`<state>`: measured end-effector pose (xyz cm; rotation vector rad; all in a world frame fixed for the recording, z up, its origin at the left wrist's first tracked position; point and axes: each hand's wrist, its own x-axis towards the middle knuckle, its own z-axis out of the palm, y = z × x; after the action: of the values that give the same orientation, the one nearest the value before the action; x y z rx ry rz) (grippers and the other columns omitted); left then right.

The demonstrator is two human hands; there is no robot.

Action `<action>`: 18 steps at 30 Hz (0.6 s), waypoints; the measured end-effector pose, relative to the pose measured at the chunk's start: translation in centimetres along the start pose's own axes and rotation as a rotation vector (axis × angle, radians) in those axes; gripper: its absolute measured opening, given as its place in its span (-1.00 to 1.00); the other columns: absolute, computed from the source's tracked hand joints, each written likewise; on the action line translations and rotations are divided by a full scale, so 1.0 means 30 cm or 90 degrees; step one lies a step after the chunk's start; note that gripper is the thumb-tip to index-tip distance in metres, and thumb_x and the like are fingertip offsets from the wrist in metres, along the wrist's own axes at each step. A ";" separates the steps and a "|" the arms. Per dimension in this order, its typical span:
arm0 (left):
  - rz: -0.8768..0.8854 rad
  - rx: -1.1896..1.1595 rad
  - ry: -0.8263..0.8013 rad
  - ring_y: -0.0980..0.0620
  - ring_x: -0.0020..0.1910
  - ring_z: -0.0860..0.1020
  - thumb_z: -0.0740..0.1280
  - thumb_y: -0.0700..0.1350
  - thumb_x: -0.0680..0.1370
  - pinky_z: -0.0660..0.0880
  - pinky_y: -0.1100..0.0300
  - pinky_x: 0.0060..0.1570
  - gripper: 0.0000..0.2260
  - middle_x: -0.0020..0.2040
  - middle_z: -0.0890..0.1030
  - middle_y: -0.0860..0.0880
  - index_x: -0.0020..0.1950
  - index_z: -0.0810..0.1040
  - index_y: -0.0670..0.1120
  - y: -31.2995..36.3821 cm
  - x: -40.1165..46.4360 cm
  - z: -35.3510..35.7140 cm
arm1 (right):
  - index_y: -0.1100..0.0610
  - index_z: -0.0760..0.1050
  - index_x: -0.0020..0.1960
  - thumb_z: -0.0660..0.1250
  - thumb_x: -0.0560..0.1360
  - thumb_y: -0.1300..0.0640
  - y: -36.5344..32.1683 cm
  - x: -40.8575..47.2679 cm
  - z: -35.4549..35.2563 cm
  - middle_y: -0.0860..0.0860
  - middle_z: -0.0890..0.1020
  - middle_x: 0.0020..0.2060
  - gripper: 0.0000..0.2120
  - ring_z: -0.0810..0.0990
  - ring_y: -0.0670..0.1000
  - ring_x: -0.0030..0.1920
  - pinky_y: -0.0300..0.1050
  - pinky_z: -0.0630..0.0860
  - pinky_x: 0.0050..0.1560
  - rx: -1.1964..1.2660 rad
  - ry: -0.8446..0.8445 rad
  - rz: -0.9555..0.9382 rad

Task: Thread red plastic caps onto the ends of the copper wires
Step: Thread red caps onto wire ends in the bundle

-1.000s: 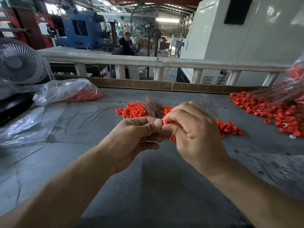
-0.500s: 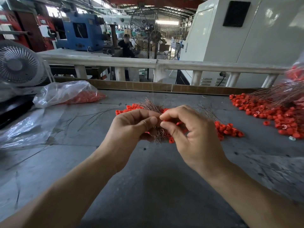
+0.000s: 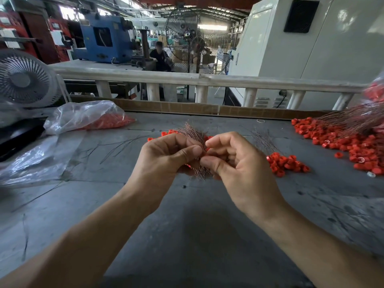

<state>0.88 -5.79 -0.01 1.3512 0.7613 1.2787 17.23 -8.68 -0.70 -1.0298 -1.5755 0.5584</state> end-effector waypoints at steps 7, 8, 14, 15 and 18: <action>0.016 -0.001 0.048 -0.01 -0.32 0.61 0.48 -0.14 0.39 0.53 0.19 -0.33 -0.87 -0.23 0.69 -0.15 -0.16 0.64 -0.18 -0.003 0.008 -0.014 | -0.06 0.69 -0.06 0.45 0.53 0.27 0.013 0.007 -0.003 -0.12 0.67 -0.34 -0.78 0.61 -0.14 -0.33 -0.24 0.57 -0.31 0.060 -0.011 0.015; 0.010 0.011 0.056 -0.01 -0.32 0.60 0.49 -0.12 0.37 0.53 0.18 -0.33 -0.85 -0.24 0.69 -0.14 -0.17 0.63 -0.19 -0.006 0.008 -0.016 | -0.06 0.69 -0.06 0.45 0.54 0.28 0.016 0.009 -0.005 -0.12 0.66 -0.35 -0.77 0.60 -0.14 -0.34 -0.24 0.56 -0.32 0.051 -0.023 0.021; -0.010 0.002 0.084 0.01 -0.34 0.60 0.47 -0.13 0.38 0.57 0.17 -0.32 -0.89 -0.24 0.68 -0.14 -0.18 0.62 -0.15 -0.009 0.017 -0.034 | -0.02 0.71 -0.07 0.45 0.53 0.27 0.028 0.018 -0.024 -0.06 0.70 -0.28 -0.81 0.58 -0.14 -0.33 -0.21 0.55 -0.31 0.026 -0.061 0.077; -0.014 -0.015 0.087 0.02 -0.34 0.60 0.47 -0.14 0.38 0.58 0.18 -0.31 -0.91 -0.23 0.68 -0.15 -0.20 0.62 -0.13 -0.010 0.018 -0.037 | -0.02 0.71 -0.07 0.46 0.53 0.26 0.027 0.018 -0.026 -0.07 0.70 -0.27 -0.82 0.58 -0.14 -0.32 -0.21 0.55 -0.31 0.028 -0.075 0.084; -0.047 -0.067 0.084 0.02 -0.32 0.60 0.47 -0.15 0.38 0.58 0.17 -0.29 -0.94 -0.22 0.66 -0.14 -0.27 0.63 -0.07 -0.015 0.016 -0.041 | -0.02 0.71 -0.06 0.47 0.53 0.21 0.019 0.017 -0.024 -0.02 0.71 -0.24 -0.87 0.60 -0.11 -0.29 -0.16 0.60 -0.29 0.035 -0.116 0.097</action>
<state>-0.08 -4.91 -0.50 1.1524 0.8159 1.3407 18.11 -8.08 -0.68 -1.0880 -1.6391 0.8145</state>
